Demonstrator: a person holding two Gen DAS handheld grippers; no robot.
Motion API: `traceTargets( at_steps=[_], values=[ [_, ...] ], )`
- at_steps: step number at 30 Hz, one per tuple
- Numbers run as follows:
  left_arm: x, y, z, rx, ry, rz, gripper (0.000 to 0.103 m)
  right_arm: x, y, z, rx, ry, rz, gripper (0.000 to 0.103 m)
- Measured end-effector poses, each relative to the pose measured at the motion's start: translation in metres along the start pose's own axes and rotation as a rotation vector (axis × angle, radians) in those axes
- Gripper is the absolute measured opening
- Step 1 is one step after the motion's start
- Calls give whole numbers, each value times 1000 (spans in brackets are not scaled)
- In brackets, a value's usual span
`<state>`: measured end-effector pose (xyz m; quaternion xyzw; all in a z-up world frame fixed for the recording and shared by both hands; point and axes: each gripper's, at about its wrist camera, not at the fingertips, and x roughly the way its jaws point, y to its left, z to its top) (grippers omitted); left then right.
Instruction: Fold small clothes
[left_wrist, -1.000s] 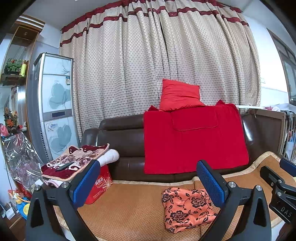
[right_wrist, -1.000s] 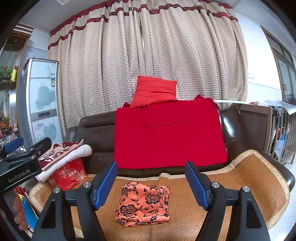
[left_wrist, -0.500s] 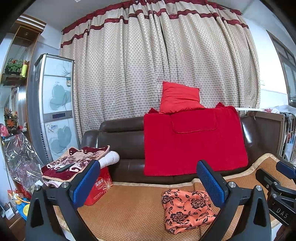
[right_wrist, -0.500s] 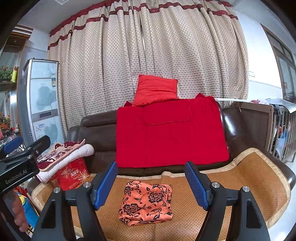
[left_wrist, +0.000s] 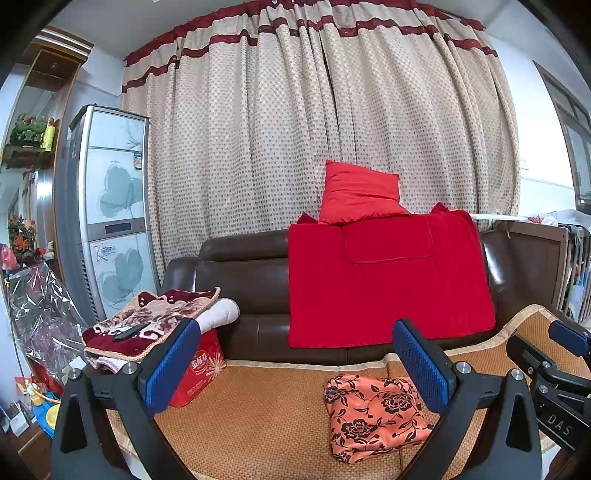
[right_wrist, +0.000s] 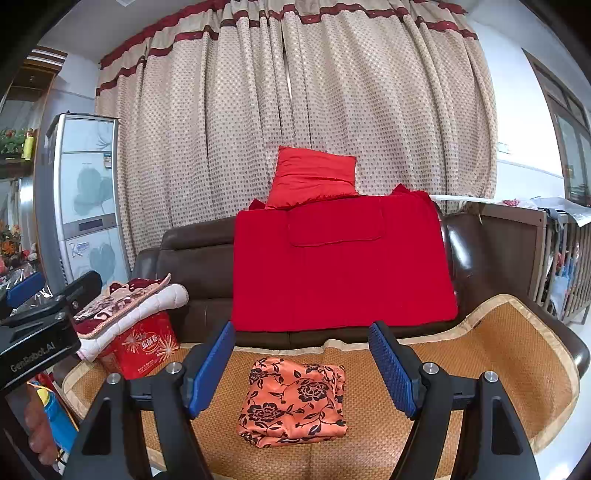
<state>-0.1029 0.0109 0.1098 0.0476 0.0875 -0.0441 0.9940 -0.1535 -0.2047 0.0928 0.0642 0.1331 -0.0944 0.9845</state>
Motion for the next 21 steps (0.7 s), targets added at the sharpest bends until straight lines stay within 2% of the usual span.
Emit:
traceTargets(
  at_steps=[21],
  values=[
    [-2,0,-2,-9,5,-1,103,1,5,1,-2,5,0,78]
  ],
)
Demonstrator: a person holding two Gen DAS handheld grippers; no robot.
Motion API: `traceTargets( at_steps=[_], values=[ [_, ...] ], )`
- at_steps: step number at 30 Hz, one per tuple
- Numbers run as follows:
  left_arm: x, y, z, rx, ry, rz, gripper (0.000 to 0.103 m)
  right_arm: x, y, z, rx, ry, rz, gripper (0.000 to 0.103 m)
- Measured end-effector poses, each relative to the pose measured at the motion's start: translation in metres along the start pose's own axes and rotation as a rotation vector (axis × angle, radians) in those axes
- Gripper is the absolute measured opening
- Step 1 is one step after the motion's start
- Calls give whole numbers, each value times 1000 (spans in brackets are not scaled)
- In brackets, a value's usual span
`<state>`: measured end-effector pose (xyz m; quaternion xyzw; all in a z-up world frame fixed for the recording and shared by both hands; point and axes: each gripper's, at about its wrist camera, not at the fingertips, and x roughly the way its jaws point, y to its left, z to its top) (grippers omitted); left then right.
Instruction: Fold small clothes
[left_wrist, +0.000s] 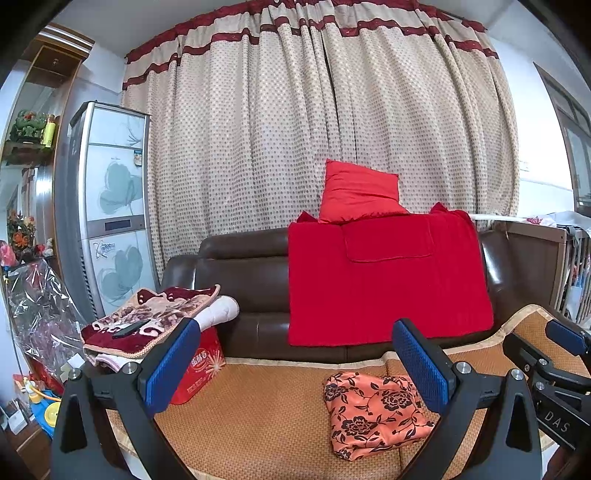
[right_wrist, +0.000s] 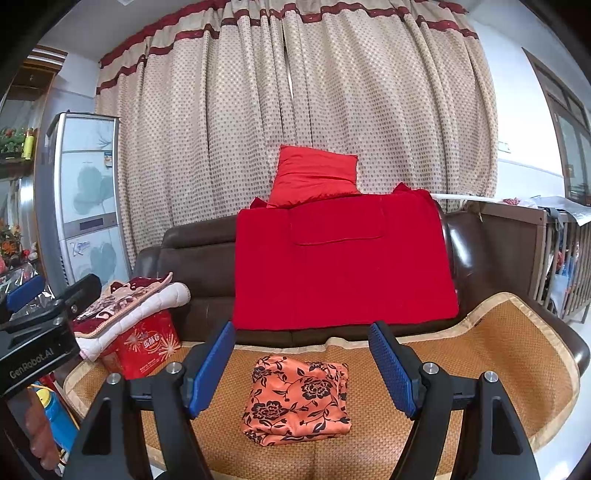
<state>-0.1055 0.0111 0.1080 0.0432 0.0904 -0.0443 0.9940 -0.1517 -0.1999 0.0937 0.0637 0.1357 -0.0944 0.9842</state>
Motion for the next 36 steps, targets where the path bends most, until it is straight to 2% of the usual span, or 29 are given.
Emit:
traceTargets(
  at_steps=[25,36],
  values=[
    [-9,5,1,-13,-6,-21,103,-9,10,0,-4,-24,-6,78],
    [-6,12,-3,-15,15,-73,103,-7,9,-1,-1,-29,-11,78]
  ],
)
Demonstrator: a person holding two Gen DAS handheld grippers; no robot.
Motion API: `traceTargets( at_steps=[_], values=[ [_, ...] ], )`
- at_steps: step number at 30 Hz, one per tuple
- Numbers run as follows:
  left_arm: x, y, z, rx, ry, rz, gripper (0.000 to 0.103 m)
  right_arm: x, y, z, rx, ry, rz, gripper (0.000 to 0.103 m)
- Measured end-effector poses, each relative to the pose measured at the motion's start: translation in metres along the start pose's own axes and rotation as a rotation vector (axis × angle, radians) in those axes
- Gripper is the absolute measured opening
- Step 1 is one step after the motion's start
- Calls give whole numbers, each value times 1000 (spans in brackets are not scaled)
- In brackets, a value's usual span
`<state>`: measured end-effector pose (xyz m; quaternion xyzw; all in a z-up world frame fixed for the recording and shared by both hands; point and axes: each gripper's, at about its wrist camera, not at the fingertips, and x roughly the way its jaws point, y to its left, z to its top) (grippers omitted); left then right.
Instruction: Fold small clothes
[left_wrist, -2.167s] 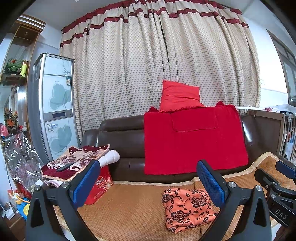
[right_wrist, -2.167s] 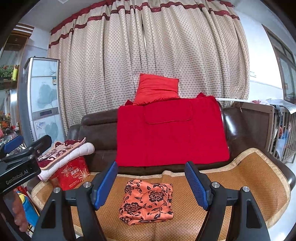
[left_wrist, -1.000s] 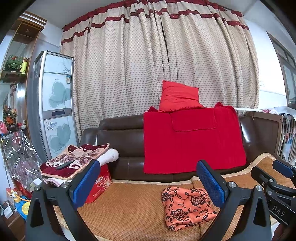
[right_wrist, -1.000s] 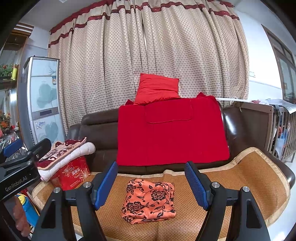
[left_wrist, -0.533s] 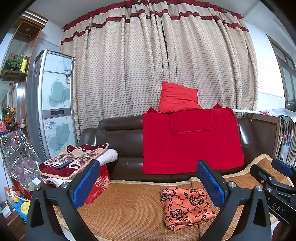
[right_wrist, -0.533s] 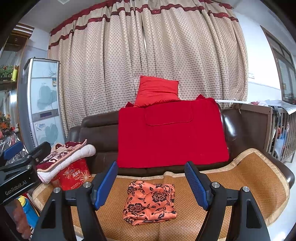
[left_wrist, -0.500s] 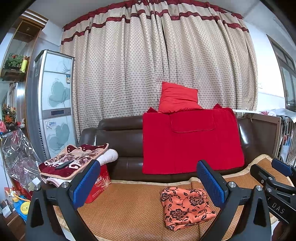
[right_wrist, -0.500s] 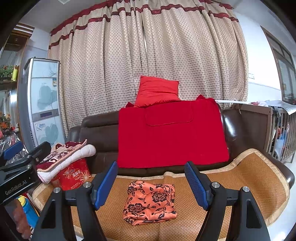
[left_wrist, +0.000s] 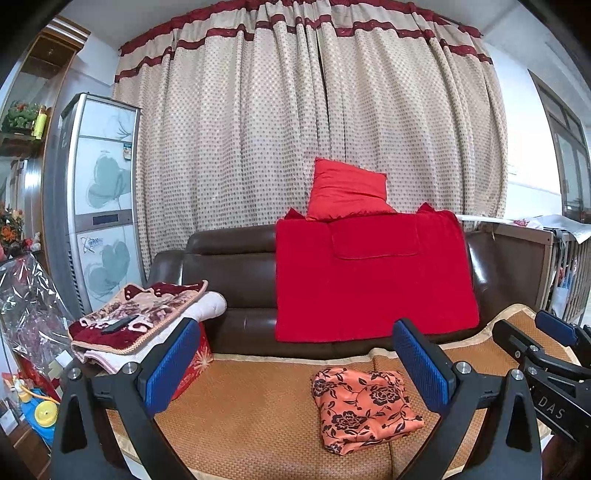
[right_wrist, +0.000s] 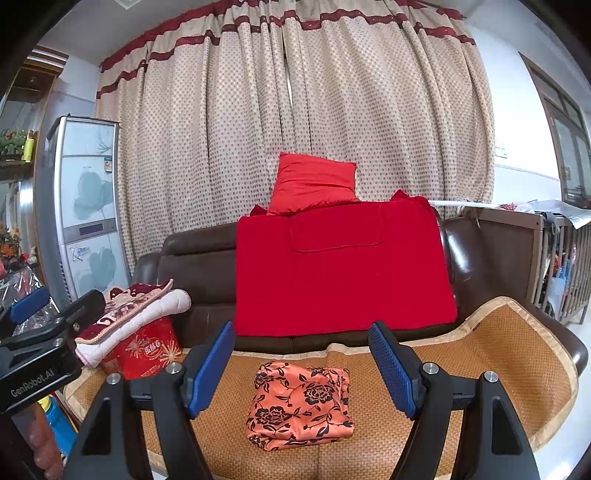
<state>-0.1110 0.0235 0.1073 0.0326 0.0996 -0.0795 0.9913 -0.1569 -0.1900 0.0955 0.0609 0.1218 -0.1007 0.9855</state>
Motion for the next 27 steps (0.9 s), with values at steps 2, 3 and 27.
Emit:
traceTargets(
  at_steps=[2,3,27],
  values=[
    [1,1,0,0,1,-1,103,0,1,0,1,0,-1,78],
    [1,2,-1,0,1,0,103,0,1,0,1,-1,-2,78],
    [12,7,-5,-7,19,-8,103,11,8,-3,-12,9,-11,78]
  ],
)
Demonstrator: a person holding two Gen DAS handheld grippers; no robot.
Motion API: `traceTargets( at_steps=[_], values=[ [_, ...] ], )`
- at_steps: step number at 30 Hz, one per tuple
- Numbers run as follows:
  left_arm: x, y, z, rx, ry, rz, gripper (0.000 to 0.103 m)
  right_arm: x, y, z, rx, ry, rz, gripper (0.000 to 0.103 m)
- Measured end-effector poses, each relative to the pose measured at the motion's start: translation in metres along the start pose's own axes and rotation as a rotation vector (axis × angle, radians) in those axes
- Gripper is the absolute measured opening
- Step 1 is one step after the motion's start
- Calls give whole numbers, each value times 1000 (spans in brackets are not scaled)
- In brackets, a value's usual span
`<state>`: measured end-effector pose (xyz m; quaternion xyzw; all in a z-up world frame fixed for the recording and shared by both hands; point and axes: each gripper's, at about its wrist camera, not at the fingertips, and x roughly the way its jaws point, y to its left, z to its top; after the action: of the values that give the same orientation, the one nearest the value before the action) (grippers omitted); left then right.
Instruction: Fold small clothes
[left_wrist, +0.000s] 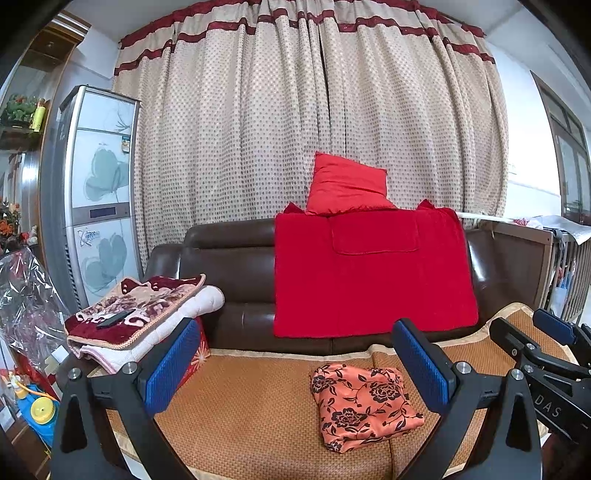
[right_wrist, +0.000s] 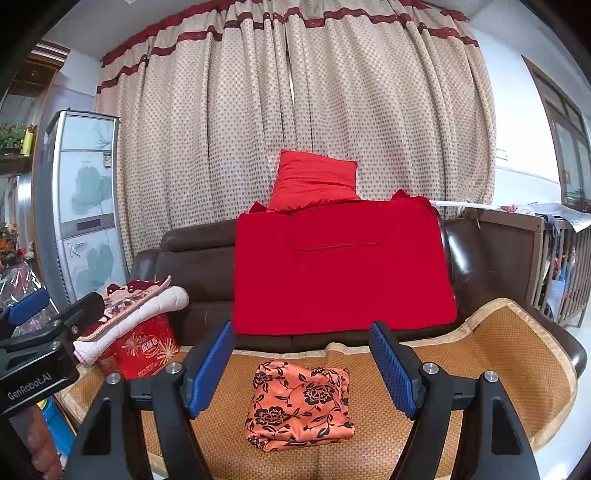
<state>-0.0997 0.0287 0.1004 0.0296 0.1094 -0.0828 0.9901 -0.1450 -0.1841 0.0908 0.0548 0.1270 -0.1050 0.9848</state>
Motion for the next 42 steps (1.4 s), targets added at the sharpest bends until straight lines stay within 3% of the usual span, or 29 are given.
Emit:
traceTargets(
  at_steps=[26,42],
  values=[
    [36,9,-10,-29,52,16,103,38,4,-17,0,84,-16,78],
    [98,1,-2,-31,94,24,103,100,-12,-2,0,116,-30,78]
  ],
)
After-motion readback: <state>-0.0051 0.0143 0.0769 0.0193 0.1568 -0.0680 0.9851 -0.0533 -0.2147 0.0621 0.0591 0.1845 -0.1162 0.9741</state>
